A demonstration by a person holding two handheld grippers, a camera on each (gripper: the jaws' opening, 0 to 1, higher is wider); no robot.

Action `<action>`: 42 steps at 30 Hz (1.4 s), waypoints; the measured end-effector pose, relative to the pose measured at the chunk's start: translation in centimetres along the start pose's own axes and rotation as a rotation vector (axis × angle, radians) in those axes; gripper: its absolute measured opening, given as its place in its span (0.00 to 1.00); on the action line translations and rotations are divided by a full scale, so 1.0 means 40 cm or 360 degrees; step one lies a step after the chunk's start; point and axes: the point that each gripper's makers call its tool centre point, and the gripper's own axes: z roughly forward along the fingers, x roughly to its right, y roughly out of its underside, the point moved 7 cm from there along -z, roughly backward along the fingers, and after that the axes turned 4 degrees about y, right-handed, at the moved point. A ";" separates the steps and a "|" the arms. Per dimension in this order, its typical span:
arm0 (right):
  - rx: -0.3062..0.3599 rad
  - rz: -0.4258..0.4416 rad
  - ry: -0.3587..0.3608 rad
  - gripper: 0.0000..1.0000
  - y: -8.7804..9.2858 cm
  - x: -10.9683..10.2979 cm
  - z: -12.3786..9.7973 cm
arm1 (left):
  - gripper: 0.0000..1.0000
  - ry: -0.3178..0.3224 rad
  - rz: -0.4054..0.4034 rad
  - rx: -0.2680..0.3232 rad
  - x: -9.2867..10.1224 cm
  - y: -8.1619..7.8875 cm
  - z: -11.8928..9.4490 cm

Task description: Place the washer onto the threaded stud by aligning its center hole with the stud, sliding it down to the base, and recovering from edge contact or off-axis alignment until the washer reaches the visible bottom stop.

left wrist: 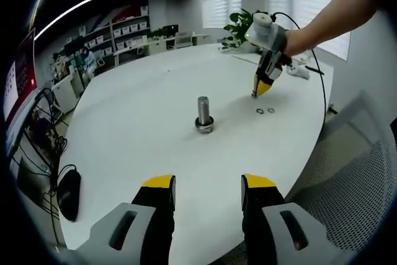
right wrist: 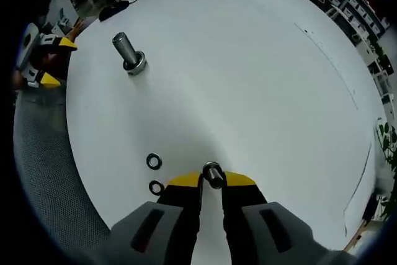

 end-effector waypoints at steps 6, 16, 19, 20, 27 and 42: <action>0.0001 0.0014 -0.0017 0.11 0.008 0.000 0.003 | 0.41 -0.0009 0.0001 -0.0009 -0.001 0.002 0.001; 0.0018 0.0022 -0.0011 0.14 0.009 0.005 0.003 | 0.41 -0.0015 -0.0002 -0.0018 -0.001 0.003 0.000; 0.0030 0.0023 0.0002 0.18 0.009 0.008 0.001 | 0.41 -0.0015 -0.0003 -0.0024 -0.001 0.004 0.001; 0.0031 0.0028 0.0001 0.18 0.010 0.009 0.001 | 0.41 -0.0013 -0.0003 -0.0023 0.000 0.004 0.001; 0.0042 0.0066 0.0008 0.21 0.021 0.004 -0.013 | 0.41 -0.0011 -0.0005 -0.0018 -0.001 0.004 0.001; 0.0068 0.0052 0.0005 0.26 0.054 -0.051 -0.030 | 0.41 0.0006 -0.0012 -0.0009 0.001 0.003 0.000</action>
